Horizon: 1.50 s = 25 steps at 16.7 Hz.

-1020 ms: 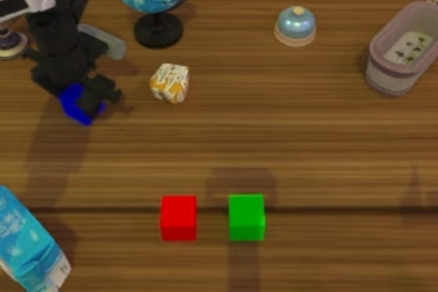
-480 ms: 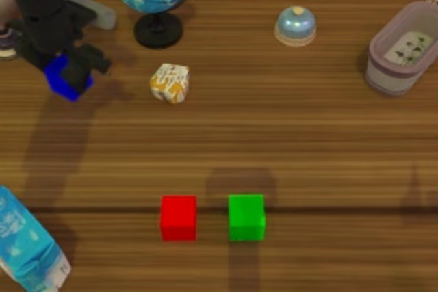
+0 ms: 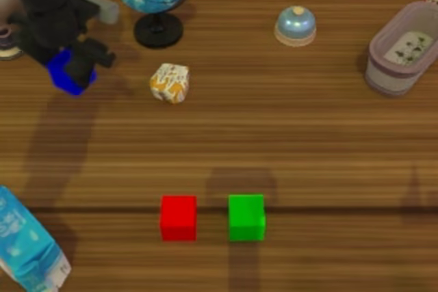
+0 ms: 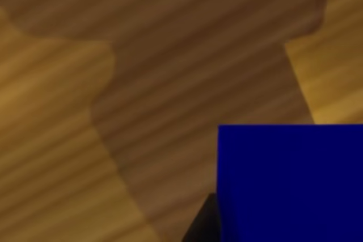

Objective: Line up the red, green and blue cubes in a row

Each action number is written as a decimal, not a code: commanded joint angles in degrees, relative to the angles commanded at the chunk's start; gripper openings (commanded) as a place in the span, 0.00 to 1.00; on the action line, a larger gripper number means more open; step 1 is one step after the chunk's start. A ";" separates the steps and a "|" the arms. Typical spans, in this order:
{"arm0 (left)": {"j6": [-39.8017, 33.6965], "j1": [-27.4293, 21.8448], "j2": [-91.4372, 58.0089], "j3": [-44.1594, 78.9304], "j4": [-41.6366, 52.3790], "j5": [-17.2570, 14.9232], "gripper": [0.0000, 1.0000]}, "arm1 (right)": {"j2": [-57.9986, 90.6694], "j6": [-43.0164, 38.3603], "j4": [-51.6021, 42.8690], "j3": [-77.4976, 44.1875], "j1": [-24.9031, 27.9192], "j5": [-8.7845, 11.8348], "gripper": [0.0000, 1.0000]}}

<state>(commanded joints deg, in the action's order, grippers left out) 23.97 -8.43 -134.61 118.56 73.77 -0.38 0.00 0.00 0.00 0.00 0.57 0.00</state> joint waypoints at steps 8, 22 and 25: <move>-27.78 -17.44 -1.64 3.20 2.67 0.16 0.00 | 0.00 0.00 0.00 0.00 0.00 0.00 1.00; -79.53 -48.09 0.16 4.60 4.88 0.45 0.00 | 0.00 0.00 0.00 0.00 0.00 0.00 1.00; -79.53 -48.09 0.16 4.60 4.88 0.45 0.00 | 0.00 0.00 0.00 0.00 0.00 0.00 1.00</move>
<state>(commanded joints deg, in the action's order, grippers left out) -55.56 -56.52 -134.45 123.16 78.65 0.06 0.00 0.00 0.00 0.00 0.57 0.00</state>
